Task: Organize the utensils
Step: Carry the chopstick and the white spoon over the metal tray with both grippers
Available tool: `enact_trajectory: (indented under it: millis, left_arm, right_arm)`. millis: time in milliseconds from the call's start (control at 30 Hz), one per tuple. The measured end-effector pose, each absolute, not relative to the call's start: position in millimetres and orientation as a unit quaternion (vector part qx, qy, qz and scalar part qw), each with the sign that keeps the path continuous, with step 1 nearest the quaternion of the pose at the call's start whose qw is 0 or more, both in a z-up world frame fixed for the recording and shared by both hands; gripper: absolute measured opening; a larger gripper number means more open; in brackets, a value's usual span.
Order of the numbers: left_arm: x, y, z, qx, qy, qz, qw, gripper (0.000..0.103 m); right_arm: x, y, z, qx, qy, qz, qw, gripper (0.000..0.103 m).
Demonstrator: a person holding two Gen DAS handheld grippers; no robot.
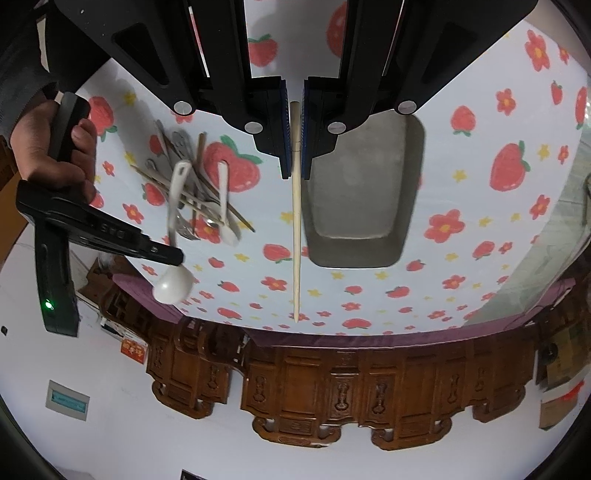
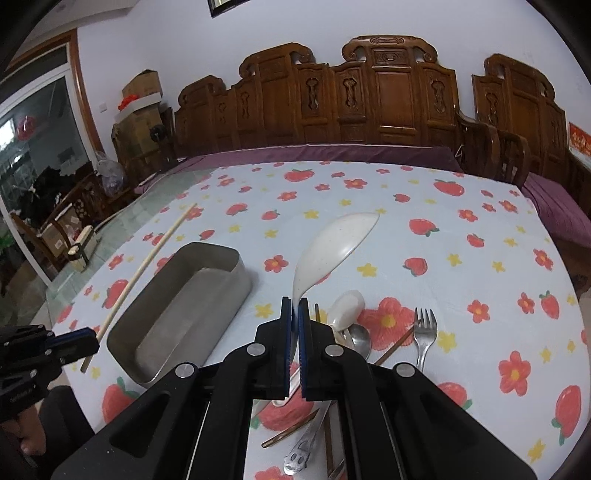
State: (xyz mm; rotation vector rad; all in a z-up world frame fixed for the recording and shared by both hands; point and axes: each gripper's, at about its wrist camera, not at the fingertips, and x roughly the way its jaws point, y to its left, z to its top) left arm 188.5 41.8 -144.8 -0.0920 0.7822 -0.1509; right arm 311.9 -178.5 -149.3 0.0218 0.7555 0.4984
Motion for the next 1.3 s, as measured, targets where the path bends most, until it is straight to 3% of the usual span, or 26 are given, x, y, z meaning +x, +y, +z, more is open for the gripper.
enact_trajectory:
  millis: [833,1300]
  left_arm:
    - [242,92,-198,-0.027,0.479,-0.051,0.876,0.004]
    - [227,122,-168,-0.060,0.429,-0.019,0.901,0.005]
  right_arm:
    - [308,-84,-141,-0.016,0.372,0.300,0.878,0.004]
    - [319,-38,-153,-0.049,0.378,0.325,0.865,0.004]
